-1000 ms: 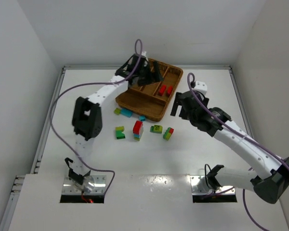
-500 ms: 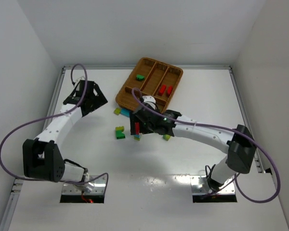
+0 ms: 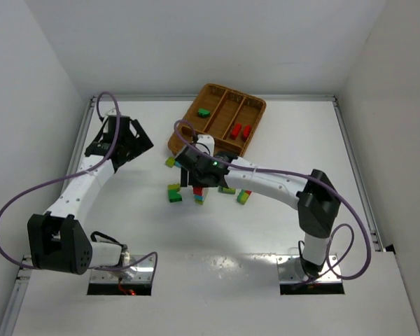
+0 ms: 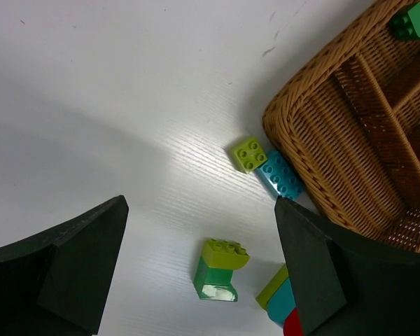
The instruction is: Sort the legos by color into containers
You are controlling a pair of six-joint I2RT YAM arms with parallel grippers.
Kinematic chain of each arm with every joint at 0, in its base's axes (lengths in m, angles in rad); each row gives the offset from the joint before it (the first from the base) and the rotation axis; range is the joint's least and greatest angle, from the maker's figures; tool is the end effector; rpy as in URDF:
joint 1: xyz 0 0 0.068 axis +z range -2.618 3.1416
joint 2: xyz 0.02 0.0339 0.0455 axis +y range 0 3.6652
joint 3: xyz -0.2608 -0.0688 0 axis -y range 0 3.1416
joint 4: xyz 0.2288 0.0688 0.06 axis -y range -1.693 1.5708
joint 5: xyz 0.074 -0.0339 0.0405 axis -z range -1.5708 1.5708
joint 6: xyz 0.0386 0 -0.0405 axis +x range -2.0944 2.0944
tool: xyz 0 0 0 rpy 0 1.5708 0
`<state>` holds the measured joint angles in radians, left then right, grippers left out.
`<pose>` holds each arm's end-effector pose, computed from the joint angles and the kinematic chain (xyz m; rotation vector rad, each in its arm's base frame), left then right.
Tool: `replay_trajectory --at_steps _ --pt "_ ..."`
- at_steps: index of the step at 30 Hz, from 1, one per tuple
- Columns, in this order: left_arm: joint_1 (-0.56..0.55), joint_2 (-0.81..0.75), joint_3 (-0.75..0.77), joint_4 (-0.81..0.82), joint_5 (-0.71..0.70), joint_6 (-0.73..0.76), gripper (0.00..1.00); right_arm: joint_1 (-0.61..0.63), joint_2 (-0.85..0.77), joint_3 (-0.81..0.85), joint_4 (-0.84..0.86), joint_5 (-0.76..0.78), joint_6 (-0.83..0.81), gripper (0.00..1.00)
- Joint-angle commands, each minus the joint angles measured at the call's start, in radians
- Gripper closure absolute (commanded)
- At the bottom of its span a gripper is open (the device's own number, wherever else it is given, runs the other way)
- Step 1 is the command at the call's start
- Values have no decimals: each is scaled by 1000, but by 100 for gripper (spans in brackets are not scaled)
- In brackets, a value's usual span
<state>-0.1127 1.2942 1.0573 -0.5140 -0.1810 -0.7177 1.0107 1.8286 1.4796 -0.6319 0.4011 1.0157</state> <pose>0.2662 -0.0231 0.2926 -0.7766 2.1820 -0.2135 0.2162 0.3164 0.2528 0.1590 2.4732 0.3716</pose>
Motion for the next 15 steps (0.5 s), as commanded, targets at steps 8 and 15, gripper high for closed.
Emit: replay_trajectory --at_steps 8,15 --pt "22 4 -2 31 51 34 7 6 81 105 -179 94 73 37" --pt "22 4 -11 40 69 34 7 6 121 117 -180 70 73 36"
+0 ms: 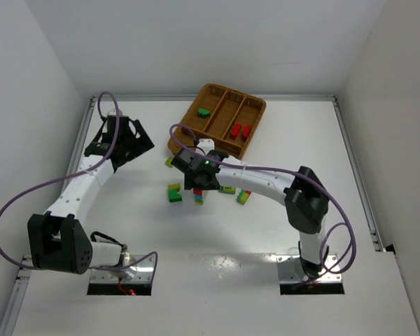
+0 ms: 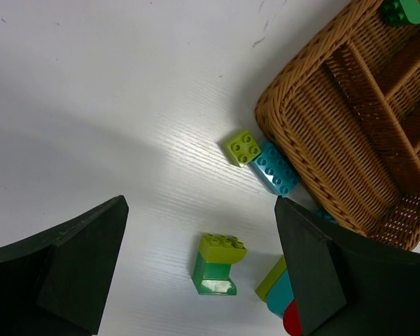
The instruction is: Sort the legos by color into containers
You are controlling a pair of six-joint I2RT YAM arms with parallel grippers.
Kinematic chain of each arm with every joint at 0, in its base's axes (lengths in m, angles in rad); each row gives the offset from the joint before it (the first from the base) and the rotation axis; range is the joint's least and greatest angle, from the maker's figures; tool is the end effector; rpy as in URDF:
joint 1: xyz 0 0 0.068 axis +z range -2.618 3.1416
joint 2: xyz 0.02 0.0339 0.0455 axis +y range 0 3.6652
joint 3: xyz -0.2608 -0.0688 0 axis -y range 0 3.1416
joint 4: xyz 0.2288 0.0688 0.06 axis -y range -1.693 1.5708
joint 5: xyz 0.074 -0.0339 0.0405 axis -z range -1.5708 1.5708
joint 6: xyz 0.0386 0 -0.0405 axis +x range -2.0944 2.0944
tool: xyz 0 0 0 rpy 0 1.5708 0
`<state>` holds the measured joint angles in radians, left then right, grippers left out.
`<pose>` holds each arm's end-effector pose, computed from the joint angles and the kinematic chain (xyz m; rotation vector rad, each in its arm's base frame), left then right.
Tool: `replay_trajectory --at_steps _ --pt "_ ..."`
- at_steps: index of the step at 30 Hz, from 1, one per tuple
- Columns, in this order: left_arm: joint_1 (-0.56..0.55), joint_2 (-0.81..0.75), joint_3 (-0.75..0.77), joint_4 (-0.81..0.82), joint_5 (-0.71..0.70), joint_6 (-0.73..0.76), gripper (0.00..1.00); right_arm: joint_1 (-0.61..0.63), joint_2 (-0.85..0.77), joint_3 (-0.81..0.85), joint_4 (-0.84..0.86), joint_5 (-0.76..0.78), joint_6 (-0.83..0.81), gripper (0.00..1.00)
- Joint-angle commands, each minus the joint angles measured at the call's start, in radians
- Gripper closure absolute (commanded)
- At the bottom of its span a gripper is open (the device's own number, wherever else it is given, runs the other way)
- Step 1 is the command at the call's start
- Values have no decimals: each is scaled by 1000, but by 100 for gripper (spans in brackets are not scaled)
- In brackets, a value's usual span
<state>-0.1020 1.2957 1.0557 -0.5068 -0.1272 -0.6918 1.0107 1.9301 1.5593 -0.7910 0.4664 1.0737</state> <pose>0.2672 -0.0224 0.2921 -0.7370 2.2040 -0.2560 0.2218 0.3210 0.2311 0.2047 2.5299 0.1503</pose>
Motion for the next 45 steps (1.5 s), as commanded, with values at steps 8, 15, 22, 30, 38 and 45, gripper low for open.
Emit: replay_trajectory --at_steps 8,15,22,30,38,45 --pt "21 11 -19 33 15 8 7 -3 55 67 -20 5 15 38" --pt "21 30 -19 33 26 8 7 -3 76 76 -20 -5 15 44" --pt "21 30 -19 42 46 8 7 -12 76 76 -50 29 15 61" --pt "21 63 -10 100 272 103 7 -102 -231 -189 212 -167 -242 82" --pt "42 198 -131 404 1000 107 1 -431 -623 -548 602 -877 -369 85" --pt "-54 255 -122 528 1316 113 1 -511 -666 -608 732 -1152 -341 85"
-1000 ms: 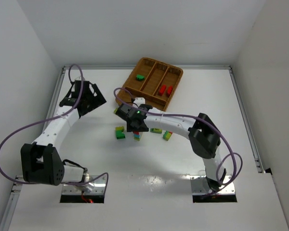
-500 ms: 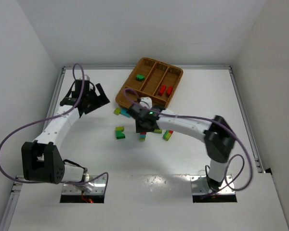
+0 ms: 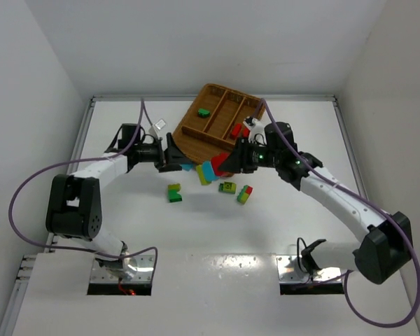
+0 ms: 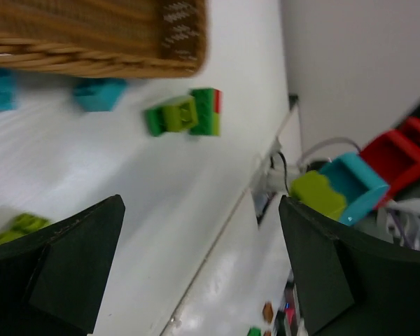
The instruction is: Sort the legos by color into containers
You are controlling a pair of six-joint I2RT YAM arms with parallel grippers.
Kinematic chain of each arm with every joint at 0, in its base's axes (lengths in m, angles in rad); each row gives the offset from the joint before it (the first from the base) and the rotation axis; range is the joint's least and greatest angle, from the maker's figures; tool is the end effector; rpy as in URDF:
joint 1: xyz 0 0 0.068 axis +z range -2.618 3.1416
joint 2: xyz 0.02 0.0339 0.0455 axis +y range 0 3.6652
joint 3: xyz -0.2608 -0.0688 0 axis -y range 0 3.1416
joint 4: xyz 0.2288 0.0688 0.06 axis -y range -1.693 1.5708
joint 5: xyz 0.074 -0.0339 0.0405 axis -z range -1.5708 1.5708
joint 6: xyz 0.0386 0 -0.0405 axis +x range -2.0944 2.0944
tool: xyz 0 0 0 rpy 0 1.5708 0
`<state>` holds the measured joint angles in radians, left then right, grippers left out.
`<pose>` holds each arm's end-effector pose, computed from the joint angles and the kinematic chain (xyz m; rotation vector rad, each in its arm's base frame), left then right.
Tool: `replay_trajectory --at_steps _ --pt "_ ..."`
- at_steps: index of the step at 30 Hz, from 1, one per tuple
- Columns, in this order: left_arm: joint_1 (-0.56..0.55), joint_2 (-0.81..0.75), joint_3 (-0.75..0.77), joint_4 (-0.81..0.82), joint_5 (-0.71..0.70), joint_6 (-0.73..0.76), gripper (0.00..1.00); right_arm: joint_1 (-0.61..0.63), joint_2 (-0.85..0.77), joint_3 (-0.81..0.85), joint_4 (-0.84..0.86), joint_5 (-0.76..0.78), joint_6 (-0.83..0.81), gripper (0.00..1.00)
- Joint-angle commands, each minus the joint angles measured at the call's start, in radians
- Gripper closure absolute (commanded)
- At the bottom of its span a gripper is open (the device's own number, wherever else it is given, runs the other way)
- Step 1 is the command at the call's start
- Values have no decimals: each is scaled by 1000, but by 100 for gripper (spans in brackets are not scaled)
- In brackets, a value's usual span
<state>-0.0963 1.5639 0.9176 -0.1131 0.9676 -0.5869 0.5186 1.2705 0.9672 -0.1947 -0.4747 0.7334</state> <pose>0.3021 -0.0611 0.2184 -0.0548 2.3479 -1.4639 0.2295 0.1513 0.2998 -0.0800 2.2570 1.2169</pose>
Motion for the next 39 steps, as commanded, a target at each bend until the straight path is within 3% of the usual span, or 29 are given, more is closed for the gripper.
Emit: replay_trajectory --at_steps 1,7,13,21,24,28,33,39 --pt "-78 -13 32 135 259 18 1 -32 -7 -42 161 -255 12 85" --pt "-115 -24 41 135 339 67 1 -55 15 -79 291 -321 87 85" --pt "-177 -48 67 70 411 156 1 -65 52 -79 313 -346 96 85" --pt "-163 -67 76 49 385 176 1 -65 84 -79 333 -375 96 85" --pt "-120 -47 98 49 323 130 1 -65 84 -70 324 -384 96 86" --pt "-48 -27 73 203 217 -64 1 -65 84 -70 269 -375 77 86" --pt "21 -27 50 245 120 -155 1 -65 104 -70 209 -317 52 86" --pt "-3 -18 30 366 242 -211 1 -74 135 -79 254 -293 83 86"
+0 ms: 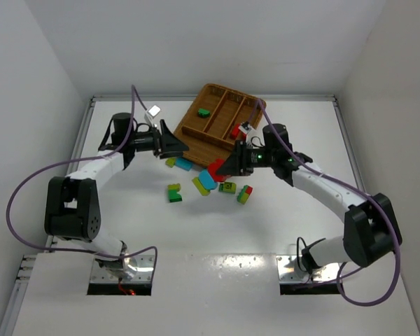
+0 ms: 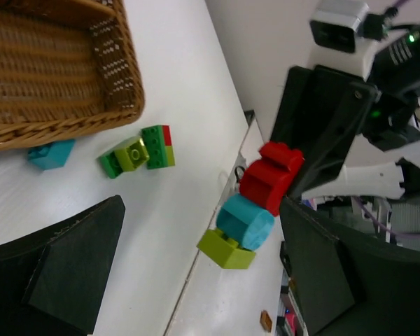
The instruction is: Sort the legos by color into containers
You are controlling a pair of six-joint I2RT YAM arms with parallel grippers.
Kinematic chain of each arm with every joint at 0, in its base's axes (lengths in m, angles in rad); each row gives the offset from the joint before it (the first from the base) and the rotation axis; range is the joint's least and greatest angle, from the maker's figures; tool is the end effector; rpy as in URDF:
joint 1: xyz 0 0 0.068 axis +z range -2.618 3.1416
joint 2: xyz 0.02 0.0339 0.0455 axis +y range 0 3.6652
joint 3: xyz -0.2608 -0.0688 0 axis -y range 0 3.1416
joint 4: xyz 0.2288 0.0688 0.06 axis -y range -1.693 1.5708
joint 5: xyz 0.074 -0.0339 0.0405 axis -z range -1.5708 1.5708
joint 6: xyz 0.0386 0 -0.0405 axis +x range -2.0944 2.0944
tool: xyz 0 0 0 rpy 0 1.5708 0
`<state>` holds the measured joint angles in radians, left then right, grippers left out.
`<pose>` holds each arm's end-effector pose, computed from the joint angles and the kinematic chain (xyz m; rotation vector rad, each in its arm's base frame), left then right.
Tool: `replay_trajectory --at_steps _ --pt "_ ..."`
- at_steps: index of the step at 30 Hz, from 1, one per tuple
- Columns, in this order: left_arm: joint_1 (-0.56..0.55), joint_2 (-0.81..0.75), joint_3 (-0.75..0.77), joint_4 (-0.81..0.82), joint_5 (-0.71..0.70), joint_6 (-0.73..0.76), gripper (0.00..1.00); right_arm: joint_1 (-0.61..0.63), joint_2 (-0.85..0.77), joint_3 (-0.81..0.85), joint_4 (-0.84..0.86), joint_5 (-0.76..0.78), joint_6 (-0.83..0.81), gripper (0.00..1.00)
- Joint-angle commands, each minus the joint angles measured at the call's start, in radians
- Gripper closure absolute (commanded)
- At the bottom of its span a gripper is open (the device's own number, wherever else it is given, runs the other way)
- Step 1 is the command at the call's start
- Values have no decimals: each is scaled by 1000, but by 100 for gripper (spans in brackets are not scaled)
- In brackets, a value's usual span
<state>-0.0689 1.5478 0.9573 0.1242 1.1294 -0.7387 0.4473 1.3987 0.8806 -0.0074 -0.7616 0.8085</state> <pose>0.3151 -0.0567 0.2560 0.0792 2.1242 -1.6330 0.2518 0.1503 0.2581 -0.1071 2.3229 1.5009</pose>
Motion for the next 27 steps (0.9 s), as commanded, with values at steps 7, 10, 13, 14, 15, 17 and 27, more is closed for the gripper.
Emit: replay_trajectory --at_steps 7,10,13,14,15,17,27 --pt "-153 35 61 -119 138 217 1 -13 37 27 104 -64 23 86" --pt "-180 58 61 -147 190 260 1 -13 37 37 113 -64 23 86" --pt "-199 49 70 -147 246 288 1 -13 55 37 133 -74 23 86" --pt "-200 37 70 -159 268 300 1 -13 56 37 142 -87 23 86" --pt "-209 37 70 -175 285 321 1 -13 56 37 152 -87 34 86" --pt "-209 37 81 -199 285 343 1 -13 65 37 170 -99 43 86" --pt "-275 156 190 -553 402 664 29 -13 92 46 222 -110 63 86"
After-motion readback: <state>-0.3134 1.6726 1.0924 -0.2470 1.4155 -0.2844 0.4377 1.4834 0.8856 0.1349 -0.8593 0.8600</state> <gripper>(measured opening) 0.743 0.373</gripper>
